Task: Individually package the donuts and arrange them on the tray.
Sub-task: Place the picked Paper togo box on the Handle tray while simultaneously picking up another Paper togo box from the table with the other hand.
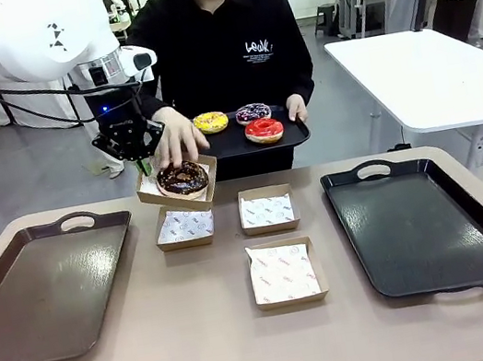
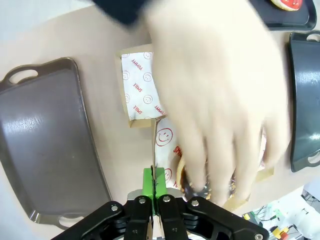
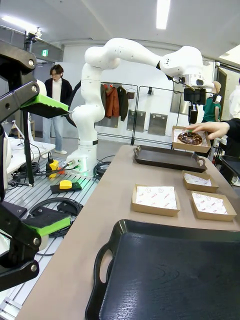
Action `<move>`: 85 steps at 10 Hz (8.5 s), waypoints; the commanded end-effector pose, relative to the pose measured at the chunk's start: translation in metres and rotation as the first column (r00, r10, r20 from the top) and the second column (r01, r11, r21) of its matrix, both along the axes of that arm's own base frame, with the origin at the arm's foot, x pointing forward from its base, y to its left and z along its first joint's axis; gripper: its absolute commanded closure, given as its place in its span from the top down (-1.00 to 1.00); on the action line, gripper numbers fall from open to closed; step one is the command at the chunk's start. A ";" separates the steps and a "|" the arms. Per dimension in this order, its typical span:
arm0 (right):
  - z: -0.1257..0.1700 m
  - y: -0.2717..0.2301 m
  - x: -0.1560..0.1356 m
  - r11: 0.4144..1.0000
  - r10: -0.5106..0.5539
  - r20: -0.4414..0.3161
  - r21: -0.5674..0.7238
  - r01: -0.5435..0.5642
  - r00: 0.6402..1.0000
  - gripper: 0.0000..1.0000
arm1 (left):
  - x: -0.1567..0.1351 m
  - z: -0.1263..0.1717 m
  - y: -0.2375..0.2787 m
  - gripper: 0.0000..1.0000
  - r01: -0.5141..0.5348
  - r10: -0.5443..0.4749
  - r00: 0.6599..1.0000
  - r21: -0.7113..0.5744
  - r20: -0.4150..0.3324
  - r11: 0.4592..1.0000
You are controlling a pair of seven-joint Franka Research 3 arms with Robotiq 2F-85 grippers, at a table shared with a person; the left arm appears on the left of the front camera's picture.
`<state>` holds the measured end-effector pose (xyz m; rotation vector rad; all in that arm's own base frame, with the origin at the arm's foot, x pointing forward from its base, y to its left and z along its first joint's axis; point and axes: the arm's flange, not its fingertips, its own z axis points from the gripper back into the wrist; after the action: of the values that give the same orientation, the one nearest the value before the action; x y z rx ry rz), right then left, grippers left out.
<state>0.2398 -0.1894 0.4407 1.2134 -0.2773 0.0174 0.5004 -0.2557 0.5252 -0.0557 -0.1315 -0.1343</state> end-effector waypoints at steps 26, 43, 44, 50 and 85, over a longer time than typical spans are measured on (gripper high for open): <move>0.006 0.350 0.075 0.601 0.177 -0.087 -0.779 -0.178 0.980 1.00 | -0.067 -0.047 0.210 -0.98 -0.065 0.065 0.998 -0.014 0.012 0.998; -0.107 0.440 0.104 0.480 -0.069 -0.081 -0.876 -0.038 0.994 1.00 | -0.104 -0.103 0.217 -0.98 -0.158 0.158 0.987 -0.048 -0.015 0.986; -0.108 0.444 0.102 0.483 -0.054 -0.088 -0.874 -0.051 0.995 1.00 | -0.106 -0.106 0.213 -0.98 -0.152 0.151 0.988 -0.043 -0.019 0.987; -0.121 0.455 0.102 0.495 -0.019 -0.077 -0.867 -0.057 0.997 1.00 | -0.116 -0.110 0.218 -0.98 -0.130 0.130 0.991 0.005 -0.012 0.992; 0.144 0.459 0.119 0.382 -0.126 0.070 -0.917 0.113 0.990 -1.00 | -0.187 -0.089 0.385 1.00 -0.160 0.123 0.985 -0.877 -0.117 0.453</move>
<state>0.3294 0.2549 0.5891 0.0763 -0.3210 0.0686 0.3083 0.1153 0.4521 -1.0519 -0.1639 0.1305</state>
